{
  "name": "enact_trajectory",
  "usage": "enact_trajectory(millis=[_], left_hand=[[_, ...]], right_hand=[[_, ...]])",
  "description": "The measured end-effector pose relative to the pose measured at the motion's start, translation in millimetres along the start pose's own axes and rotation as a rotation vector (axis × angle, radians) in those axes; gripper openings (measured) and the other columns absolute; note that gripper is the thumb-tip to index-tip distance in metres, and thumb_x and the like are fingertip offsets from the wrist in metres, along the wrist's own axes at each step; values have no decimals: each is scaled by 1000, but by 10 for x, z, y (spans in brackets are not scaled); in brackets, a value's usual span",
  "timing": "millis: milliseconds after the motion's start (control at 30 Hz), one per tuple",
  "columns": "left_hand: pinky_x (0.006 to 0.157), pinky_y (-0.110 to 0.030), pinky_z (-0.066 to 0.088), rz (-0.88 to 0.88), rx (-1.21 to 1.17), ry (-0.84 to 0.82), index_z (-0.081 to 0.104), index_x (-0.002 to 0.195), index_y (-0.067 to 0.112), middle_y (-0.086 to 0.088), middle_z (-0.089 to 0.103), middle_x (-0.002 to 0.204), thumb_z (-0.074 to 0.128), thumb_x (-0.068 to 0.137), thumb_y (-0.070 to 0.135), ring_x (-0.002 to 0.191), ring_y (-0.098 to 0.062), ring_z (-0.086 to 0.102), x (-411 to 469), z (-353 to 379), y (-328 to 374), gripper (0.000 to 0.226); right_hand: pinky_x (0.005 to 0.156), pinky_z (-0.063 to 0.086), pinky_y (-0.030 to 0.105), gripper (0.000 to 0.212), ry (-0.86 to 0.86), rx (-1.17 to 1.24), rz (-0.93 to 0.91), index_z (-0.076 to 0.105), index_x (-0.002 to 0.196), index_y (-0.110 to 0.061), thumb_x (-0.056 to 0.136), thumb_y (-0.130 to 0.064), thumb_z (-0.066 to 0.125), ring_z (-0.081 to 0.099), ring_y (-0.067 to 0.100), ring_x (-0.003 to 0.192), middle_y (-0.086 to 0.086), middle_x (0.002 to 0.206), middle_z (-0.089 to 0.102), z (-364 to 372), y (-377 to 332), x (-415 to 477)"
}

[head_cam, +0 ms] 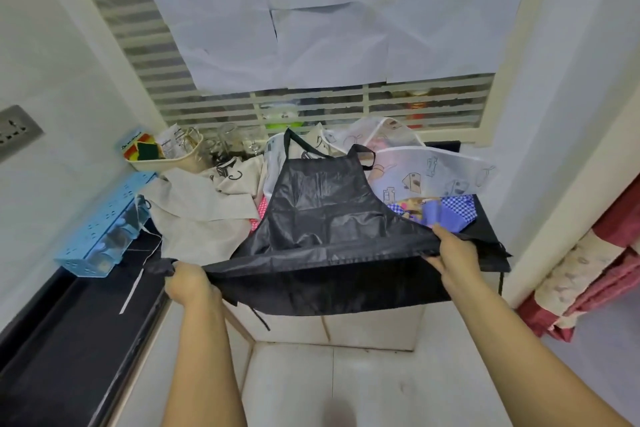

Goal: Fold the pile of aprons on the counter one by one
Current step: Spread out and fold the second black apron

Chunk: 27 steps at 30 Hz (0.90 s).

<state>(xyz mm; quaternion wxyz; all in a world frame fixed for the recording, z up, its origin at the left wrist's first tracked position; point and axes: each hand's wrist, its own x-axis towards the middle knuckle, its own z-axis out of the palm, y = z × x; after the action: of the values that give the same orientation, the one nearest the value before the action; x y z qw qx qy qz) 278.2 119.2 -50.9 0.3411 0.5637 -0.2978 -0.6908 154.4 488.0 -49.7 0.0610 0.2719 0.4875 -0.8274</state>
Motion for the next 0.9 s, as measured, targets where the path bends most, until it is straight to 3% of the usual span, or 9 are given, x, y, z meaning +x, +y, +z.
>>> enact_trajectory(millis=[100,233,500,567,633,667,733,800,900], left_hand=[[86,-36,49,101,130,8,50,131,3,-14,57,130,57,87,18,114,-29,59,106,119,80,48],[77,-35,54,157,48,42,54,111,7,-5,61,107,69,80,13,88,-23,63,177,532,205,35],[86,-41,55,122,221,-125,57,113,-4,-15,63,117,72,78,8,97,-28,63,817,1519,315,40],[71,-35,59,94,255,-211,58,113,-4,-15,63,110,70,81,6,87,-26,63,969,1781,250,36],[55,-23,57,68,277,-306,58,116,-5,-12,63,103,68,85,5,77,-19,62,1085,1998,160,34],[56,-21,56,39,284,-371,56,121,-4,-10,63,103,66,87,6,78,-17,62,1174,2091,105,37],[77,-26,52,-33,320,-511,46,136,3,-8,61,120,62,91,11,97,-18,60,1277,2176,9,48],[93,-31,40,-65,340,-567,36,143,11,-4,54,135,61,93,15,112,-15,53,1361,2183,-102,57],[100,-33,40,-21,326,-536,21,151,19,1,48,139,65,90,12,118,-17,52,1429,2126,-238,75]], right_hand=[[64,55,34,44,29,-56,-66,49,132,-7,92,-21,63,60,24,97,10,121,58,309,-72,164],[73,55,37,39,34,-97,-95,47,132,-10,96,-22,56,57,20,99,4,113,56,731,-171,366],[48,54,22,33,64,-326,-88,53,122,-3,99,-25,46,59,18,70,13,105,60,1402,-213,1146],[54,54,26,39,38,-411,-38,52,125,-3,100,-32,43,57,19,70,12,103,60,1559,-168,1335],[74,51,30,43,-92,-555,-8,51,132,-14,98,-41,45,56,20,92,8,123,58,1649,-82,1446],[86,47,32,47,-191,-661,-25,48,137,-22,95,-44,51,52,19,107,3,136,51,1666,-17,1505],[106,35,32,64,-414,-936,-85,37,143,-36,86,-43,65,38,17,133,-5,152,32,1638,103,1578],[112,23,31,83,-568,-1158,-124,26,147,-43,80,-36,75,18,17,144,-6,159,9,1609,223,1654],[117,13,39,84,-489,-1257,-170,17,148,-44,83,-38,70,-2,19,147,0,161,-7,1600,346,1778]])
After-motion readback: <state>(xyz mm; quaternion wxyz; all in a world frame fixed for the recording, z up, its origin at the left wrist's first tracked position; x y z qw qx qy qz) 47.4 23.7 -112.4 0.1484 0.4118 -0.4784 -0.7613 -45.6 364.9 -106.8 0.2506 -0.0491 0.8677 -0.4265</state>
